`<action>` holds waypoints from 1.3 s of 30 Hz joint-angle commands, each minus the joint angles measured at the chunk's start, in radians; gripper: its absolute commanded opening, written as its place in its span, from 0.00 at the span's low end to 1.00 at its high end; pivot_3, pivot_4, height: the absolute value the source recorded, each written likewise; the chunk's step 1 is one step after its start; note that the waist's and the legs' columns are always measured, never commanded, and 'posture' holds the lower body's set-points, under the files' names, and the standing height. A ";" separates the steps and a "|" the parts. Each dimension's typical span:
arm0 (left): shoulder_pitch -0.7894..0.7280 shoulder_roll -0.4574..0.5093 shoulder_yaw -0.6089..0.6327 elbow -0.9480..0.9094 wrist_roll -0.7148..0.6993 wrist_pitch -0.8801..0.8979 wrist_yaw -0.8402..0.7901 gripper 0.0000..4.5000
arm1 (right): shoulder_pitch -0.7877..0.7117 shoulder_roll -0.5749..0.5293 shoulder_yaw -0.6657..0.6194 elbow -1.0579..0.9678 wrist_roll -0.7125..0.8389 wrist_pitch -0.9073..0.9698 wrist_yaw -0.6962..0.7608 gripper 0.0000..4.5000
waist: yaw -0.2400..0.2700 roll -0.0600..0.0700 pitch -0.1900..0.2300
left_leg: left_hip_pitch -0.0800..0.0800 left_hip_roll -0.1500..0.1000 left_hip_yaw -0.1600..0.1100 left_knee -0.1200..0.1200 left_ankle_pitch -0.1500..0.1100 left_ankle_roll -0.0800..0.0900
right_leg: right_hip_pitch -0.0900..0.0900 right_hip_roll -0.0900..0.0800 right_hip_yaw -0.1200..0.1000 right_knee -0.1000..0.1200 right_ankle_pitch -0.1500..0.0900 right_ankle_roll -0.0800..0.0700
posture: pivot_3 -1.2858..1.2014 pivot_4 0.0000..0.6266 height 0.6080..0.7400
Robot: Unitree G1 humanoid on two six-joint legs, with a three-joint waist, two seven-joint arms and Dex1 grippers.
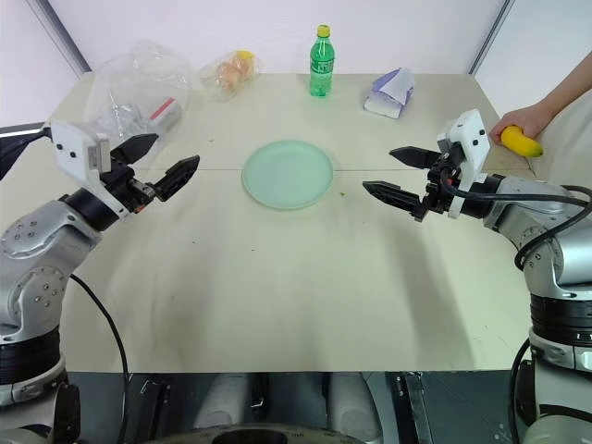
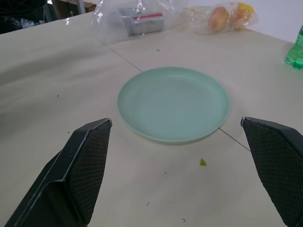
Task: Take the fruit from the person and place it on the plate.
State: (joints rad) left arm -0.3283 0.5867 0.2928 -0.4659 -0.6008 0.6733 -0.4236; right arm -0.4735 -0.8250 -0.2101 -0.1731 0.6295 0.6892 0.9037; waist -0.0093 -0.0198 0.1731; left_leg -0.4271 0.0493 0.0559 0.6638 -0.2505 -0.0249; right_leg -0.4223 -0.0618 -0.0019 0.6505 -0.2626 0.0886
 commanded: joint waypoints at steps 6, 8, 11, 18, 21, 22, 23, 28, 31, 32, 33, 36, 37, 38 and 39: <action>-0.022 -0.006 -0.002 0.007 0.003 -0.030 -0.006 0.99 | -0.022 -0.025 -0.029 -0.023 0.005 -0.006 -0.001 1.00 | 0.000 0.000 0.000 | 0.000 0.000 0.000 0.000 0.000 0.000 | 0.000 0.000 0.000 0.000 0.000 0.000 | 0.52 0.24 0.93; -0.026 -0.009 -0.006 0.011 0.005 -0.035 -0.005 0.99 | -0.023 -0.028 -0.030 -0.022 0.004 -0.006 -0.003 1.00 | 0.000 0.000 0.000 | 0.000 0.000 0.000 0.000 0.000 0.000 | 0.000 0.000 0.000 0.000 0.000 0.000 | 0.52 0.24 0.93; -0.029 -0.015 -0.012 0.017 0.009 -0.039 -0.006 0.99 | -0.024 -0.032 -0.032 -0.023 0.009 -0.002 -0.004 1.00 | 0.000 0.000 0.000 | 0.000 0.000 0.000 0.000 0.000 0.000 | 0.000 0.000 0.000 0.000 0.000 0.000 | 0.52 0.24 0.93; -0.029 -0.025 -0.023 0.018 0.011 -0.048 -0.002 0.99 | -0.033 -0.038 -0.026 -0.021 0.011 0.003 -0.003 1.00 | -0.001 0.000 0.000 | 0.000 0.000 0.000 0.000 0.000 0.000 | 0.000 0.000 0.000 0.000 0.000 0.000 | 0.52 0.24 0.93; -0.027 -0.025 -0.023 0.017 0.011 -0.050 -0.002 0.99 | -0.036 -0.038 -0.025 -0.021 0.010 0.003 -0.002 1.00 | -0.001 0.000 0.000 | 0.000 0.000 0.000 0.000 0.000 0.000 | 0.000 0.000 0.000 0.000 0.000 0.000 | 0.52 0.24 0.93; -0.024 -0.025 -0.023 0.015 0.011 -0.051 -0.002 0.99 | -0.037 -0.038 -0.025 -0.022 0.011 0.004 -0.002 1.00 | 0.000 0.000 0.000 | 0.000 0.000 0.000 0.000 0.000 0.000 | 0.000 0.000 0.000 0.000 0.000 0.000 | 0.52 0.24 0.93; -0.023 -0.025 -0.022 0.014 0.010 -0.051 -0.003 0.99 | -0.037 -0.038 -0.024 -0.021 0.010 0.003 -0.001 1.00 | 0.000 0.000 0.000 | 0.000 0.000 0.000 0.000 0.000 0.000 | 0.000 0.000 0.000 0.000 0.000 0.000 | 0.52 0.24 0.93; -0.028 -0.025 -0.023 0.018 0.012 -0.056 -0.002 0.99 | -0.041 -0.032 -0.019 -0.020 0.008 0.000 -0.002 1.00 | 0.000 0.000 0.000 | 0.000 0.000 0.000 0.000 0.000 0.000 | 0.000 0.000 0.000 0.000 0.000 0.000 | 0.52 0.24 0.93; -0.037 -0.037 -0.018 0.025 0.009 -0.062 0.008 0.99 | -0.042 -0.025 -0.014 -0.026 0.008 0.000 -0.006 1.00 | 0.000 0.000 0.000 | 0.000 0.000 0.000 0.000 0.000 0.000 | 0.000 0.000 0.000 0.000 0.000 0.000 | 0.52 0.24 0.93; -0.045 -0.050 -0.010 0.028 -0.005 -0.057 0.019 0.99 | -0.042 -0.023 -0.013 -0.029 0.009 0.000 -0.008 1.00 | 0.001 0.000 0.000 | 0.000 0.000 0.000 0.000 0.000 0.000 | 0.000 0.000 0.000 0.000 0.000 0.000 | 0.52 0.24 0.93; -0.055 -0.066 0.000 0.029 -0.023 -0.049 0.033 0.99 | -0.041 -0.022 -0.012 -0.033 0.009 0.001 -0.010 1.00 | 0.002 0.000 0.000 | 0.000 0.000 0.000 0.000 0.000 0.000 | 0.000 0.000 0.000 0.000 0.000 0.000 | 0.52 0.24 0.93; -0.103 -0.137 0.048 0.039 -0.114 -0.008 0.104 0.99 | -0.043 -0.017 -0.010 -0.042 0.011 -0.001 -0.015 1.00 | 0.002 0.000 0.000 | 0.000 0.000 0.000 0.001 0.000 0.000 | 0.000 0.000 0.000 0.000 0.000 0.000 | 0.52 0.24 0.93; -0.153 -0.187 0.078 0.060 -0.174 0.007 0.168 0.99 | -0.068 0.001 -0.010 -0.045 0.014 -0.007 -0.036 1.00 | 0.002 0.000 0.000 | 0.000 0.000 0.000 0.001 0.000 0.000 | 0.000 0.000 0.000 0.000 0.000 0.000 | 0.52 0.24 0.93; -0.203 -0.227 0.103 0.086 -0.224 0.020 0.224 0.99 | -0.104 0.029 -0.015 -0.049 0.029 0.000 -0.070 1.00 | 0.002 0.000 0.000 | 0.000 0.000 0.000 0.001 0.000 0.000 | 0.000 0.000 0.000 0.000 0.000 0.000 | 0.52 0.24 0.93; -0.238 -0.255 0.121 0.103 -0.259 0.032 0.265 0.99 | -0.129 0.050 -0.018 -0.052 0.041 0.007 -0.094 1.00 | 0.001 -0.001 0.000 | 0.000 0.000 -0.001 0.001 0.000 0.000 | 0.001 0.000 0.000 0.001 0.000 0.000 | 0.52 0.24 0.93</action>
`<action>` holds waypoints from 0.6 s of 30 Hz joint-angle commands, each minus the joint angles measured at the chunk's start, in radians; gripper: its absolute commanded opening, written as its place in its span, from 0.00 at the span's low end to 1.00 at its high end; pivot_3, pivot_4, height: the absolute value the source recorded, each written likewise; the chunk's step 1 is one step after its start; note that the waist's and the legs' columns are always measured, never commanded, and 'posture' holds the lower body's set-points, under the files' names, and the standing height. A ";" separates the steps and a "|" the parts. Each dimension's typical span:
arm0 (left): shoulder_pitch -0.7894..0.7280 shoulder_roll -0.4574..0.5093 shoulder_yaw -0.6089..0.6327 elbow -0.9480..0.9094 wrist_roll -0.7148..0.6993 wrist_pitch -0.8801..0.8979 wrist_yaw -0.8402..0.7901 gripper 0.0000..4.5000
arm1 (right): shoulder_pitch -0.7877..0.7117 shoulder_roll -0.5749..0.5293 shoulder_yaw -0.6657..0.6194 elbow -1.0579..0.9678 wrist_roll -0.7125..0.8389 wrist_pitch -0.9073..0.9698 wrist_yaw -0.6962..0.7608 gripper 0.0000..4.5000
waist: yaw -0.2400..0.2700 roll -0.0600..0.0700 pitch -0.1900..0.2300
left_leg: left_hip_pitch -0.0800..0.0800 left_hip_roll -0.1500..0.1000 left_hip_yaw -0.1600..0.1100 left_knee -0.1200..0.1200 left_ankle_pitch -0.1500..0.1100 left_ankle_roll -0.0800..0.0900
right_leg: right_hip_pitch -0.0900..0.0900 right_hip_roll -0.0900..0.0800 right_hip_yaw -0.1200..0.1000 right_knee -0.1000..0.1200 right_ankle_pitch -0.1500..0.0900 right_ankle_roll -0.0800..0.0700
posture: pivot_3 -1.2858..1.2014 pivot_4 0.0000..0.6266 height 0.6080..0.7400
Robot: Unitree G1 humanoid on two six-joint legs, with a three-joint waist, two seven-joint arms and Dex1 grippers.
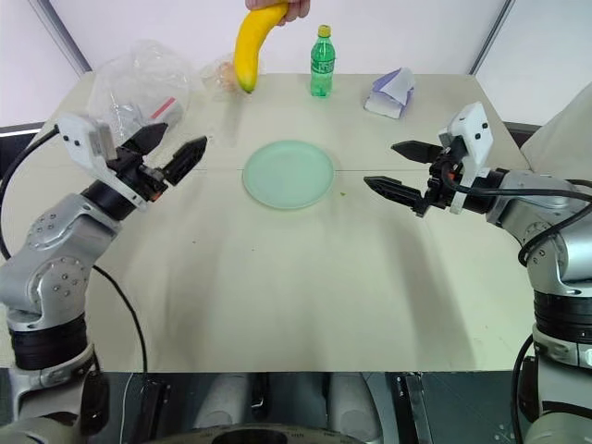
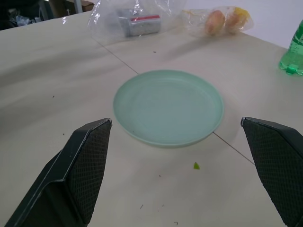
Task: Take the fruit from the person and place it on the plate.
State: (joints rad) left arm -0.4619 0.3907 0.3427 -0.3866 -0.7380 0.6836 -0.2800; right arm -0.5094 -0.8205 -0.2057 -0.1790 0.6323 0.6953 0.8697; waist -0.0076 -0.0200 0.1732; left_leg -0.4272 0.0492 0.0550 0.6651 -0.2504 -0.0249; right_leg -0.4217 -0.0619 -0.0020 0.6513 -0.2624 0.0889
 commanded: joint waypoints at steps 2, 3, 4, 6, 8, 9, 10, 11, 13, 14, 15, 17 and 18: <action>-0.159 -0.088 0.087 0.061 -0.166 0.044 0.163 0.99 | -0.134 0.068 -0.019 -0.058 0.055 0.021 -0.074 1.00 | -0.003 0.000 0.000 | 0.000 0.000 -0.001 0.001 0.000 0.000 | 0.000 0.000 0.000 0.001 0.000 0.000 | 0.52 0.24 0.93; -0.184 -0.094 0.084 0.080 -0.176 0.048 0.170 0.99 | -0.148 0.074 -0.018 -0.064 0.060 0.027 -0.076 1.00 | -0.003 0.000 0.000 | 0.000 0.000 -0.002 0.001 0.000 0.000 | 0.000 0.000 0.000 0.001 0.000 0.000 | 0.52 0.24 0.93; -0.209 -0.100 0.082 0.104 -0.182 0.047 0.179 0.99 | -0.161 0.081 -0.015 -0.067 0.064 0.031 -0.083 1.00 | -0.003 0.000 0.000 | 0.000 0.000 -0.002 0.001 0.000 0.000 | 0.000 0.000 0.000 0.001 0.000 0.000 | 0.52 0.24 0.93; -0.260 -0.118 0.087 0.157 -0.203 0.045 0.209 0.99 | -0.172 0.089 -0.007 -0.069 0.064 0.029 -0.091 1.00 | -0.002 0.000 0.000 | 0.000 0.000 -0.001 0.001 0.000 0.000 | 0.000 0.001 0.000 0.000 0.000 0.000 | 0.52 0.24 0.93; -0.306 -0.130 0.084 0.217 -0.203 0.036 0.221 0.99 | -0.176 0.094 0.000 -0.071 0.064 0.029 -0.093 1.00 | 0.001 0.000 0.000 | 0.000 0.000 -0.001 0.001 0.000 0.000 | 0.000 0.000 0.000 0.000 0.000 0.000 | 0.52 0.24 0.93; -0.341 -0.140 0.079 0.270 -0.195 0.026 0.224 0.99 | -0.174 0.098 0.005 -0.073 0.060 0.026 -0.093 1.00 | 0.003 0.000 0.000 | 0.000 -0.001 0.000 0.001 0.000 0.000 | 0.000 0.000 0.000 0.000 0.000 0.000 | 0.52 0.24 0.93; -0.366 -0.146 0.075 0.308 -0.190 0.019 0.226 0.99 | -0.173 0.101 0.009 -0.073 0.057 0.023 -0.094 1.00 | 0.005 0.000 0.000 | 0.000 -0.001 0.000 0.001 0.000 0.000 | 0.000 0.000 0.000 0.000 0.000 0.000 | 0.52 0.24 0.93; -0.386 -0.150 0.071 0.340 -0.184 0.012 0.220 0.99 | -0.174 0.104 0.012 -0.074 0.057 0.023 -0.096 1.00 | 0.007 0.000 0.000 | 0.000 -0.001 0.000 0.001 0.000 0.000 | 0.000 0.000 0.000 0.000 0.000 0.000 | 0.52 0.24 0.93; -0.427 -0.150 0.050 0.401 -0.158 -0.004 0.198 0.99 | -0.173 0.108 0.014 -0.079 0.059 0.024 -0.101 1.00 | 0.010 0.000 0.000 | 0.000 -0.001 0.000 0.001 0.000 0.000 | 0.000 0.000 0.000 0.000 0.000 0.000 | 0.52 0.24 0.93; -0.455 -0.151 0.036 0.448 -0.140 -0.015 0.179 0.99 | -0.169 0.109 0.014 -0.083 0.061 0.024 -0.103 1.00 | 0.012 0.000 0.000 | 0.000 -0.001 0.000 0.001 0.000 0.000 | 0.000 0.000 0.000 0.000 0.000 0.000 | 0.52 0.24 0.93; -0.474 -0.153 0.026 0.482 -0.127 -0.023 0.165 0.99 | -0.166 0.109 0.013 -0.086 0.062 0.024 -0.105 1.00 | 0.013 0.000 0.000 | 0.000 -0.001 0.000 0.001 0.000 0.000 | 0.000 0.000 0.000 0.000 0.000 0.000 | 0.52 0.24 0.93; -0.514 -0.156 0.015 0.562 -0.110 -0.033 0.134 0.99 | -0.159 0.111 0.013 -0.092 0.060 0.022 -0.111 1.00 | 0.016 0.000 0.000 | 0.000 -0.001 0.000 0.001 0.000 0.000 | 0.000 0.000 -0.001 -0.001 0.000 0.000 | 0.52 0.24 0.93; -0.532 -0.156 0.010 0.599 -0.099 -0.036 0.119 0.99 | -0.156 0.111 0.013 -0.094 0.059 0.021 -0.113 1.00 | 0.016 0.000 0.000 | 0.000 -0.001 0.000 0.001 0.000 0.000 | 0.000 0.000 -0.001 -0.001 0.000 0.000 | 0.52 0.24 0.93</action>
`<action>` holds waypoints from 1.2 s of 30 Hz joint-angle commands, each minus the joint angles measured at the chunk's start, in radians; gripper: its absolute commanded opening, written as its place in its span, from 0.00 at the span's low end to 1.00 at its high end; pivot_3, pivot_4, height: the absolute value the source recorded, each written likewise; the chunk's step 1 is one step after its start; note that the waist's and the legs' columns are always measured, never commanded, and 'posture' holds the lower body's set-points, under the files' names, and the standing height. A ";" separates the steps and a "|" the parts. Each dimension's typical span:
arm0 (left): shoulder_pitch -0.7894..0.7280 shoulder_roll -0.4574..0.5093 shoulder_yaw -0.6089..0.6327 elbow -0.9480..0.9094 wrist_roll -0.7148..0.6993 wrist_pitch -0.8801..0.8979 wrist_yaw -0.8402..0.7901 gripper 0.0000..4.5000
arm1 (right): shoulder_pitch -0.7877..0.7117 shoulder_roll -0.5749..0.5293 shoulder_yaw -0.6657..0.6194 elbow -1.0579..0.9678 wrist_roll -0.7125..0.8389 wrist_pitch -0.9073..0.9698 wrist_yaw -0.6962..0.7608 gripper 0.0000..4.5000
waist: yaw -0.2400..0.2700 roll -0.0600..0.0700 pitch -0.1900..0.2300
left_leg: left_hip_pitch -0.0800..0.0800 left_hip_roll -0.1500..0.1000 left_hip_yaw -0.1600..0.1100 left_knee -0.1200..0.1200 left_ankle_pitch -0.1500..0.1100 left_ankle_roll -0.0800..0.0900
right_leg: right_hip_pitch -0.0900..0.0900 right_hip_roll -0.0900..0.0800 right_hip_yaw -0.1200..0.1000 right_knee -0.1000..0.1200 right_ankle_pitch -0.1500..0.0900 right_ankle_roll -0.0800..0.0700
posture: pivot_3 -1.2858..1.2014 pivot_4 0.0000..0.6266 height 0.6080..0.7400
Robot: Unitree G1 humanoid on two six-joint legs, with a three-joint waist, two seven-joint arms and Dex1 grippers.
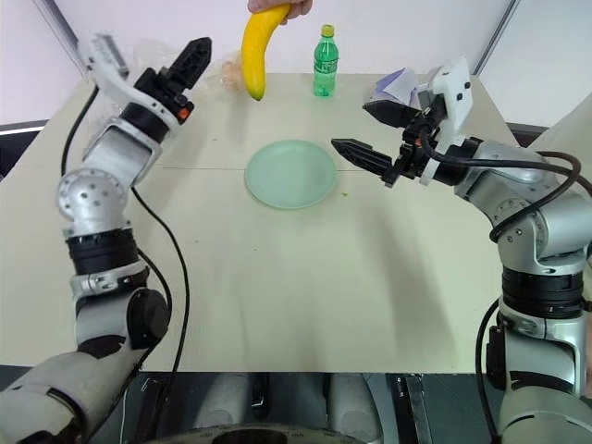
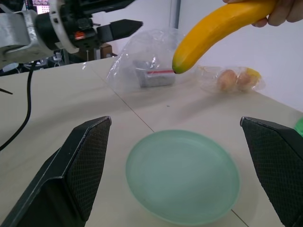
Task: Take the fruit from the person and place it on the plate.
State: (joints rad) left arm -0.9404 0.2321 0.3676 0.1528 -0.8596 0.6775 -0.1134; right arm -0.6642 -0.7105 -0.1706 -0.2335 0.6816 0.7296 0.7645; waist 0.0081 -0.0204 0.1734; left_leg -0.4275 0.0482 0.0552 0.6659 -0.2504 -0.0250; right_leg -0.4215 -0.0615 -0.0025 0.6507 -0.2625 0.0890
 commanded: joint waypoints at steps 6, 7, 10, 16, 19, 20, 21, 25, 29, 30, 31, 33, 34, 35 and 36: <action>-0.163 0.017 -0.035 0.264 0.086 -0.048 -0.133 0.99 | 0.019 0.002 -0.027 -0.062 0.013 -0.012 -0.020 1.00 | 0.002 0.000 0.000 | 0.000 0.000 0.000 0.000 0.000 0.000 | 0.000 0.000 0.000 0.000 0.000 0.000 | 0.52 0.24 0.93; -0.181 0.021 -0.043 0.295 0.102 -0.054 -0.153 0.99 | 0.023 0.001 -0.027 -0.063 0.010 -0.014 -0.022 1.00 | 0.002 0.000 0.000 | 0.000 0.000 0.000 0.000 0.000 0.000 | 0.000 0.000 0.000 0.000 0.000 0.000 | 0.52 0.24 0.93; -0.230 0.029 -0.063 0.383 0.151 -0.081 -0.206 0.99 | 0.030 0.005 -0.031 -0.071 0.013 -0.015 -0.030 1.00 | 0.002 0.000 0.000 | 0.000 0.000 0.000 0.000 0.000 0.000 | 0.000 0.000 0.000 0.000 0.000 0.000 | 0.52 0.24 0.93; -0.298 0.024 -0.070 0.506 0.213 -0.128 -0.275 0.99 | 0.045 0.008 -0.034 -0.085 0.014 -0.019 -0.043 1.00 | 0.001 0.000 0.000 | 0.000 0.000 0.000 -0.001 0.000 0.000 | 0.000 0.000 0.000 -0.001 0.000 0.000 | 0.52 0.24 0.93; -0.316 0.020 -0.069 0.539 0.234 -0.140 -0.291 0.99 | 0.051 0.009 -0.036 -0.089 0.012 -0.022 -0.050 1.00 | 0.001 0.000 0.000 | 0.000 0.000 0.000 -0.001 0.000 0.000 | 0.000 0.000 0.000 0.000 0.000 0.000 | 0.52 0.24 0.93; -0.320 0.020 -0.068 0.545 0.238 -0.143 -0.295 0.99 | 0.053 0.009 -0.035 -0.090 0.011 -0.023 -0.052 1.00 | 0.001 0.000 0.000 | 0.000 0.000 0.000 -0.001 0.000 0.000 | -0.001 0.000 0.000 0.000 0.000 0.000 | 0.52 0.24 0.93; -0.327 0.018 -0.069 0.555 0.245 -0.149 -0.301 0.99 | 0.056 0.008 -0.037 -0.091 0.012 -0.024 -0.053 1.00 | 0.001 0.000 0.000 | 0.000 0.000 0.000 -0.001 0.000 0.000 | -0.001 0.000 0.000 0.000 0.000 0.000 | 0.52 0.24 0.93; -0.345 0.021 -0.066 0.581 0.263 -0.173 -0.328 0.99 | 0.067 0.008 -0.041 -0.098 0.015 -0.027 -0.059 1.00 | 0.001 0.000 0.000 | 0.000 0.000 0.000 -0.001 0.000 0.000 | -0.001 0.000 0.000 -0.001 0.000 0.000 | 0.52 0.24 0.93; -0.364 0.023 -0.059 0.609 0.277 -0.188 -0.340 0.70 | 0.073 0.006 -0.043 -0.101 0.013 -0.031 -0.066 1.00 | 0.002 0.000 0.000 | 0.000 0.000 0.000 -0.001 0.000 0.000 | -0.001 0.000 0.000 -0.001 0.000 0.000 | 0.52 0.24 0.93; -0.367 0.024 -0.057 0.613 0.278 -0.190 -0.342 0.60 | 0.074 0.006 -0.043 -0.103 0.014 -0.031 -0.067 1.00 | 0.001 0.000 0.000 | 0.000 0.000 0.000 -0.001 0.000 0.000 | -0.001 0.000 0.000 -0.001 0.000 0.000 | 0.52 0.24 0.93; -0.370 0.024 -0.056 0.617 0.280 -0.192 -0.343 0.48 | 0.074 0.005 -0.044 -0.103 0.015 -0.031 -0.067 1.00 | 0.001 0.000 0.000 | 0.000 0.000 0.000 -0.001 0.000 0.000 | -0.001 0.000 0.000 -0.001 0.000 0.000 | 0.52 0.24 0.93; -0.372 0.025 -0.052 0.624 0.282 -0.193 -0.344 0.26 | 0.075 0.003 -0.043 -0.102 0.013 -0.033 -0.069 1.00 | 0.001 0.000 0.000 | 0.000 0.000 0.000 -0.001 0.000 0.000 | -0.001 0.000 0.000 -0.001 0.000 0.000 | 0.52 0.24 0.93; -0.373 0.026 -0.051 0.626 0.284 -0.194 -0.344 0.21 | 0.075 0.003 -0.043 -0.102 0.014 -0.033 -0.070 1.00 | 0.001 0.000 0.000 | 0.000 0.000 0.000 -0.001 0.000 0.000 | -0.001 0.000 0.000 -0.001 0.000 0.000 | 0.52 0.24 0.93; -0.373 0.028 -0.049 0.628 0.284 -0.194 -0.346 0.20 | 0.075 0.003 -0.043 -0.103 0.014 -0.033 -0.070 1.00 | 0.001 0.000 0.000 | 0.000 0.000 0.000 -0.001 0.000 0.000 | -0.001 0.000 0.000 -0.001 0.000 0.000 | 0.52 0.24 0.93; -0.372 0.029 -0.048 0.628 0.285 -0.194 -0.347 0.20 | 0.075 0.003 -0.042 -0.102 0.013 -0.034 -0.071 1.00 | 0.001 0.000 0.000 | 0.000 0.000 0.000 -0.001 0.000 0.000 | -0.001 0.000 0.000 -0.001 0.000 0.000 | 0.52 0.24 0.93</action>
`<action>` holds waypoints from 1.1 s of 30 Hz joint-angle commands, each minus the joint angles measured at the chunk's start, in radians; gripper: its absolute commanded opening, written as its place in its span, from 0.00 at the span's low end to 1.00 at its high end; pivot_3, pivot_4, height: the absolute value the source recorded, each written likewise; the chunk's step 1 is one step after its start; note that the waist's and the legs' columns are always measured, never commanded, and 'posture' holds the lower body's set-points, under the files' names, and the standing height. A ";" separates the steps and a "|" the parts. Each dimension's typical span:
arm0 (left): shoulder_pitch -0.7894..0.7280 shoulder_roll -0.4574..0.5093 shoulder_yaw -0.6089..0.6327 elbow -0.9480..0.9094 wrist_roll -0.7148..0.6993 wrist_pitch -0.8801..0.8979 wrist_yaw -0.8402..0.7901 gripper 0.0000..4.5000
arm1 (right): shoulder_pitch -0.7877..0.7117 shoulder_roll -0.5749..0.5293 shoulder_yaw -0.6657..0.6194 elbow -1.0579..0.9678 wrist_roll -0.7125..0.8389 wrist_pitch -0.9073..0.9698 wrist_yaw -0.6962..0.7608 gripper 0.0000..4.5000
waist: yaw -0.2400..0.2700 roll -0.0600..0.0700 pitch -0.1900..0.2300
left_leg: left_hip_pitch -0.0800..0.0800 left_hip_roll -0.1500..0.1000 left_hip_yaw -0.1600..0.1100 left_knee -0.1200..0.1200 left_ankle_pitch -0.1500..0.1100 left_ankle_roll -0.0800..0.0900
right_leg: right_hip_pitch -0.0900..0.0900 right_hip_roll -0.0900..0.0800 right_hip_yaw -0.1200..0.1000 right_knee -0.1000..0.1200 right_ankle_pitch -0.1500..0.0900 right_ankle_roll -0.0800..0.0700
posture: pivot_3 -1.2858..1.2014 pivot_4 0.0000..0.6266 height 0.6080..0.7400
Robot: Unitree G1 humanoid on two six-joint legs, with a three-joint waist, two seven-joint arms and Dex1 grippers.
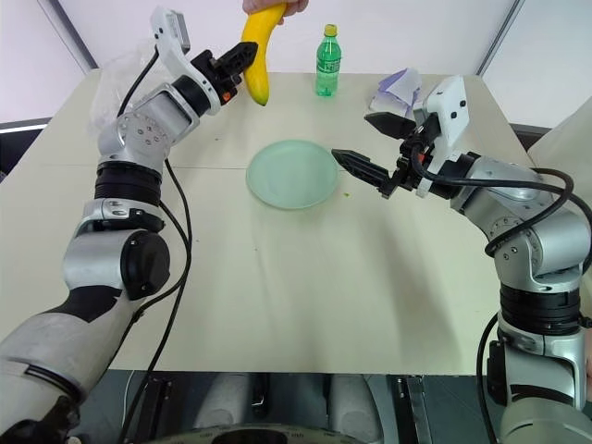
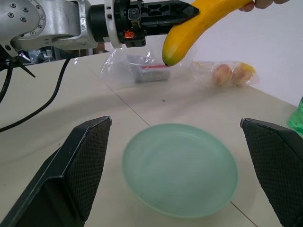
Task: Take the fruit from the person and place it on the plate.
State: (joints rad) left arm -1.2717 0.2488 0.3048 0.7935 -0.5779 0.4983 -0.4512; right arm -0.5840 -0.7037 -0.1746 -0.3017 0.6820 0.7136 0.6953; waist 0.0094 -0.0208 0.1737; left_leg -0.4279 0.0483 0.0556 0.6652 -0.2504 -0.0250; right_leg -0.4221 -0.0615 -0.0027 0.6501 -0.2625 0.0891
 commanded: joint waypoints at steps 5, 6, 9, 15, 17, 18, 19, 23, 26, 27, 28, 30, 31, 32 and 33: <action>-0.028 0.013 0.018 -0.028 0.002 0.002 0.000 0.20 | -0.008 -0.006 -0.037 -0.032 0.010 -0.019 -0.002 1.00 | 0.000 0.000 0.000 | 0.000 0.000 0.000 0.000 0.000 0.000 | 0.000 0.000 0.000 0.000 0.000 0.000 | 0.52 0.24 0.93; -0.022 0.013 0.015 -0.035 0.002 0.006 -0.001 0.20 | -0.008 -0.006 -0.036 -0.032 0.008 -0.021 -0.002 1.00 | 0.000 0.000 0.000 | 0.000 0.000 0.000 0.000 0.000 0.000 | 0.000 0.000 0.000 0.000 0.000 0.000 | 0.52 0.24 0.93; 0.003 0.012 -0.002 -0.071 0.006 0.047 -0.002 0.20 | -0.008 -0.006 -0.034 -0.034 0.007 -0.021 -0.002 1.00 | 0.000 0.000 0.000 | 0.000 0.000 0.000 0.000 0.000 0.000 | 0.000 0.000 0.000 0.000 0.000 0.000 | 0.52 0.24 0.93; 0.124 -0.007 -0.055 -0.221 0.006 0.254 0.054 0.20 | 0.003 -0.006 -0.037 -0.049 0.011 -0.016 -0.009 1.00 | -0.001 0.000 0.000 | 0.000 0.000 0.000 0.000 0.000 0.000 | 0.000 0.000 0.000 0.000 0.000 0.000 | 0.52 0.24 0.93; 0.196 -0.038 -0.065 -0.320 -0.026 0.357 0.088 0.20 | 0.012 -0.006 -0.043 -0.059 0.015 -0.010 -0.018 1.00 | -0.001 0.000 0.000 | 0.000 0.000 0.000 0.000 0.000 0.000 | 0.000 0.000 0.000 0.000 0.000 0.000 | 0.52 0.24 0.93; 0.234 -0.068 -0.055 -0.365 -0.047 0.427 0.133 0.20 | 0.023 -0.006 -0.047 -0.069 0.016 -0.006 -0.024 1.00 | 0.000 0.000 0.000 | 0.000 0.000 0.000 0.000 0.000 0.000 | 0.000 0.000 0.000 0.000 0.000 0.000 | 0.52 0.24 0.93; 0.259 -0.089 -0.047 -0.398 -0.060 0.478 0.168 0.20 | 0.031 -0.006 -0.049 -0.077 0.018 -0.004 -0.029 1.00 | 0.002 0.000 0.000 | 0.000 0.000 0.000 0.000 0.000 0.000 | 0.000 0.000 0.000 0.000 0.000 0.000 | 0.52 0.24 0.93; 0.323 -0.148 -0.024 -0.504 -0.087 0.594 0.264 0.20 | 0.056 -0.007 -0.059 -0.102 0.030 0.005 -0.044 1.00 | 0.001 0.000 0.000 | -0.001 0.000 -0.001 0.001 0.000 0.000 | 0.000 -0.001 0.000 0.001 0.000 0.000 | 0.52 0.24 0.93; 0.356 -0.172 -0.018 -0.559 -0.096 0.650 0.300 0.20 | 0.068 -0.008 -0.067 -0.117 0.040 0.013 -0.056 1.00 | -0.001 0.000 0.000 | 0.000 0.000 -0.001 0.000 0.000 0.000 | 0.000 0.000 0.000 0.001 0.000 0.000 | 0.52 0.24 0.93; 0.362 -0.178 -0.014 -0.573 -0.099 0.660 0.310 0.20 | 0.072 -0.008 -0.070 -0.122 0.043 0.017 -0.059 1.00 | -0.001 0.000 0.000 | 0.000 0.000 -0.001 0.000 0.000 0.000 | 0.000 0.000 0.000 0.001 0.000 0.000 | 0.52 0.24 0.93; 0.368 -0.183 -0.010 -0.585 -0.102 0.669 0.317 0.20 | 0.076 -0.008 -0.073 -0.127 0.046 0.020 -0.063 1.00 | -0.002 0.000 0.000 | 0.000 0.000 -0.001 0.000 0.000 0.000 | 0.000 0.000 0.000 0.001 0.000 0.000 | 0.52 0.24 0.93; 0.377 -0.187 -0.003 -0.602 -0.107 0.683 0.329 0.20 | 0.084 -0.009 -0.078 -0.135 0.052 0.025 -0.071 1.00 | -0.002 0.000 0.000 | 0.000 0.000 -0.001 0.000 0.000 0.000 | 0.000 0.000 0.000 0.001 0.000 0.000 | 0.52 0.24 0.93; 0.380 -0.189 0.005 -0.607 -0.111 0.688 0.337 0.20 | 0.087 -0.011 -0.079 -0.138 0.053 0.027 -0.074 1.00 | -0.001 0.000 0.000 | 0.000 0.000 -0.001 0.000 0.000 0.000 | 0.000 0.000 0.000 0.001 0.000 0.000 | 0.52 0.24 0.93; 0.381 -0.189 0.015 -0.611 -0.112 0.690 0.348 0.20 | 0.089 -0.012 -0.080 -0.139 0.054 0.027 -0.076 1.00 | -0.001 0.000 0.000 | 0.000 0.000 -0.001 0.000 0.000 0.000 | 0.000 0.000 0.000 0.001 0.000 0.000 | 0.52 0.24 0.93; 0.381 -0.188 0.025 -0.613 -0.110 0.689 0.356 0.20 | 0.091 -0.013 -0.080 -0.140 0.055 0.028 -0.078 1.00 | -0.001 0.000 0.000 | 0.000 0.000 -0.001 0.000 0.000 0.000 | 0.000 0.000 0.000 0.001 0.000 0.000 | 0.52 0.24 0.93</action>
State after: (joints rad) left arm -0.8787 0.0579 0.3054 0.2279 -0.6662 1.1915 -0.1070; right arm -0.4875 -0.7053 -0.2141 -0.4074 0.7218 0.7492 0.6243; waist 0.0088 -0.0211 0.1738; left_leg -0.4279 0.0484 0.0546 0.6653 -0.2504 -0.0250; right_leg -0.4223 -0.0617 -0.0025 0.6508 -0.2625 0.0891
